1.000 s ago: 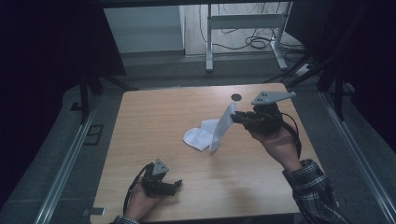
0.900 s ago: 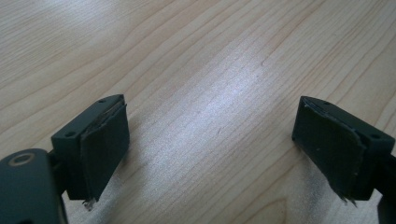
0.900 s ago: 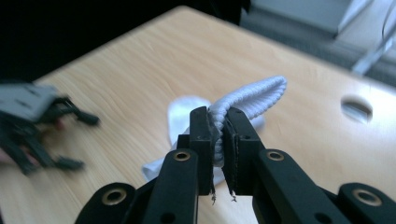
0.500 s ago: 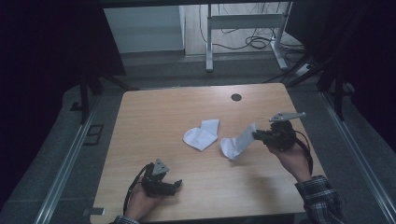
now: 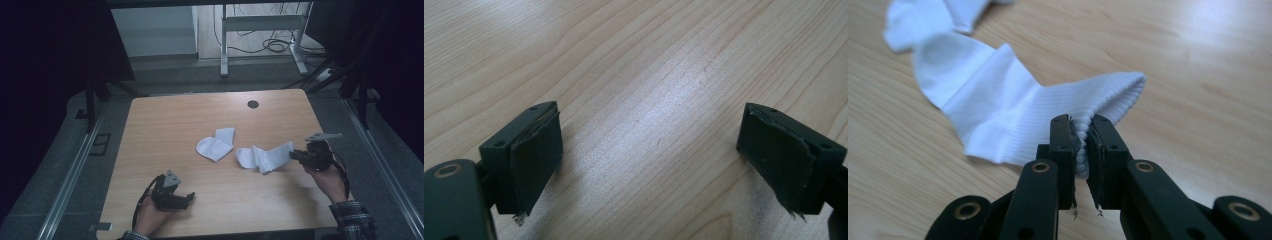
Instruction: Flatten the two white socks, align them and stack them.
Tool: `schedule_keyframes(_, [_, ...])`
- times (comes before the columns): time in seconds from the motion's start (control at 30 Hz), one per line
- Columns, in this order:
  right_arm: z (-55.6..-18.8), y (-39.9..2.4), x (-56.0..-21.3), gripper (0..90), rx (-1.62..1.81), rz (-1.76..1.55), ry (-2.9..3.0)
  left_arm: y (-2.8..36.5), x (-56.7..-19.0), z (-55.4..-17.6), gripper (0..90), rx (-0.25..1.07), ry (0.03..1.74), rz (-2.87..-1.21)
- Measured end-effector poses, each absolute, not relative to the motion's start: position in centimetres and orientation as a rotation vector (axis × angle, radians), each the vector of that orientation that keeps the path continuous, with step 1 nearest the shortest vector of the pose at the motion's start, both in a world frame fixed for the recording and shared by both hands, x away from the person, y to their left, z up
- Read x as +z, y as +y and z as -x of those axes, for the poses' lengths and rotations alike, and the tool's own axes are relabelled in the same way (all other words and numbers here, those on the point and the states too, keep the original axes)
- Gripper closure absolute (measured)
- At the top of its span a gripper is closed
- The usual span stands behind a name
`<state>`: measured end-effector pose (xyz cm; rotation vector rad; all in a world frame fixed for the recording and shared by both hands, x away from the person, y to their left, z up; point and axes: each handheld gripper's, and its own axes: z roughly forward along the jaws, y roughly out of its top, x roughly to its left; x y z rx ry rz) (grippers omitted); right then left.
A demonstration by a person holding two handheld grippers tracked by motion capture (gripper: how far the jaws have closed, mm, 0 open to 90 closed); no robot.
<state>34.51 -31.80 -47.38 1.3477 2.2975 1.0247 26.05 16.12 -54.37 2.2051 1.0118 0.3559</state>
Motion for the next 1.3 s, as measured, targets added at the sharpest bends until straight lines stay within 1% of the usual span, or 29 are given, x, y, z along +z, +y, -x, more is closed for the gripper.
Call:
schedule_keyframes(0.13, [-34.6, -32.6, -48.4, 80.8, 0.997, -1.375, 2.290, 16.1, -54.3, -26.1, 11.2, 0.355, 1.015, -2.206])
schedule_keyframes(0.2, [-34.6, -33.4, -49.3, 77.8, 0.980, -1.408, 2.278, 16.0, -54.3, -26.2, 11.4, 0.353, 1.026, -2.211])
schedule_keyframes(0.23, [-34.6, -33.7, -49.6, 74.2, 0.979, -1.411, 2.269, 16.0, -54.3, -26.2, 11.5, 0.353, 1.026, -2.211])
schedule_keyframes(0.27, [-34.6, -33.7, -49.6, 74.2, 0.979, -1.411, 2.269, 15.9, -54.2, -26.2, 11.5, 0.353, 1.031, -2.213])
schedule_keyframes(0.37, [-34.3, -34.6, -49.9, 63.8, 1.003, -1.434, 2.240, 15.8, -53.9, -26.4, 15.6, 0.345, 1.051, -2.228])
schedule_keyframes(0.4, [-34.3, -34.6, -49.9, 63.8, 1.003, -1.434, 2.240, 15.8, -53.8, -26.6, 15.6, 0.342, 1.059, -2.232])
schedule_keyframes(0.43, [-34.2, -35.0, -49.9, 62.1, 1.012, -1.441, 2.229, 15.7, -53.5, -27.0, 20.0, 0.318, 1.083, -2.233])
schedule_keyframes(0.5, [-34.1, -35.2, -49.9, 60.9, 1.015, -1.441, 2.217, 15.5, -53.2, -27.5, 22.3, 0.292, 1.106, -2.214])
schedule_keyframes(0.63, [-34.1, -35.1, -50.2, 59.2, 1.002, -1.425, 2.217, 14.8, -52.7, -28.2, 24.8, 0.285, 1.102, -2.210])
schedule_keyframes(0.7, [-34.1, -35.0, -50.5, 58.8, 0.990, -1.416, 2.220, 13.5, -52.1, -28.9, 24.8, 0.279, 1.050, -2.224])
schedule_keyframes(0.73, [-34.1, -35.0, -50.5, 58.8, 0.990, -1.416, 2.220, 13.5, -52.1, -28.9, 24.9, 0.279, 1.050, -2.224])
schedule_keyframes(0.87, [-33.9, -35.0, -50.7, 58.0, 0.974, -1.397, 2.217, 11.0, -51.5, -30.1, 26.4, 0.294, 0.993, -2.239])
schedule_keyframes(1.0, [-33.7, -35.2, -50.9, 55.6, 0.961, -1.379, 2.220, 8.9, -51.3, -30.9, 30.1, 0.318, 0.957, -2.248])
schedule_keyframes(1.1, [-33.5, -35.4, -51.1, 55.8, 0.955, -1.375, 2.223, 7.6, -50.9, -31.6, 31.4, 0.342, 0.937, -2.253])
schedule_keyframes(1.23, [-33.5, -35.6, -51.1, 57.0, 0.965, -1.381, 2.211, 6.1, -50.2, -32.7, 32.2, 0.340, 0.933, -2.234])
schedule_keyframes(1.3, [-33.6, -35.6, -51.1, 59.7, 0.979, -1.390, 2.204, 5.1, -49.7, -33.5, 32.9, 0.352, 0.940, -2.217])
